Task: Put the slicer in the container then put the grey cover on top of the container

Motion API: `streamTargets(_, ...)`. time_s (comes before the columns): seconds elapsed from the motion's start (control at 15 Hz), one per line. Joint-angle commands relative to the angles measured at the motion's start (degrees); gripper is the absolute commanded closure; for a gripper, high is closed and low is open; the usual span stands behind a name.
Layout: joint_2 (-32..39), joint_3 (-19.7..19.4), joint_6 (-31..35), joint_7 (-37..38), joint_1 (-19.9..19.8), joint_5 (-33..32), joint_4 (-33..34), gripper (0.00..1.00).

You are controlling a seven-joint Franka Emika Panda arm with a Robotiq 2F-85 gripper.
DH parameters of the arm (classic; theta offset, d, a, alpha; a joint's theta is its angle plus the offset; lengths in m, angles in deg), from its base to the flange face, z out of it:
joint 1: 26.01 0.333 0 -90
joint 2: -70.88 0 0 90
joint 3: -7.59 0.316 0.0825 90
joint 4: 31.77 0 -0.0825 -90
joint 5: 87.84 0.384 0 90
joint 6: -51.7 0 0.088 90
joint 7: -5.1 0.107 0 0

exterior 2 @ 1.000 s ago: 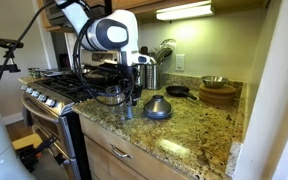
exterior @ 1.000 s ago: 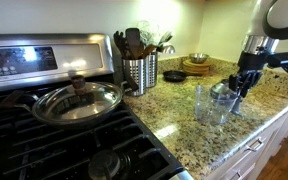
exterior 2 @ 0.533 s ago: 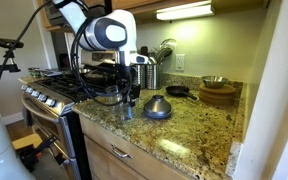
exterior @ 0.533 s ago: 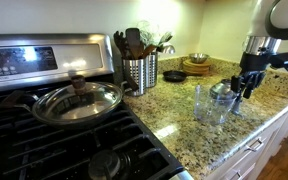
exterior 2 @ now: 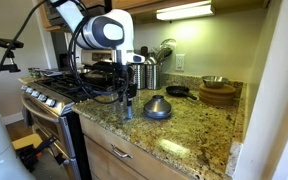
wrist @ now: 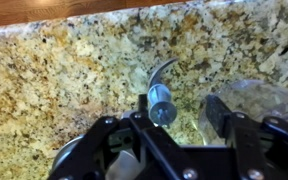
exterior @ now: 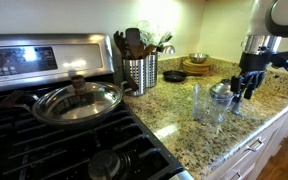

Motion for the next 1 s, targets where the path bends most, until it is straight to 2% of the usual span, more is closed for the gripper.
streamTargets(0.0, -1.65, -0.19, -0.25, -0.42, 0.65, 1.65, -1.29, 0.37)
streamTargets(0.6, -1.14, -0.09, -0.16, -3.15, 1.93, 5.78, -0.35, 0.39)
streamTargets(0.93, -1.3, -0.03, -0.12, -1.85, 1.66, 4.28, -0.29, 0.33)
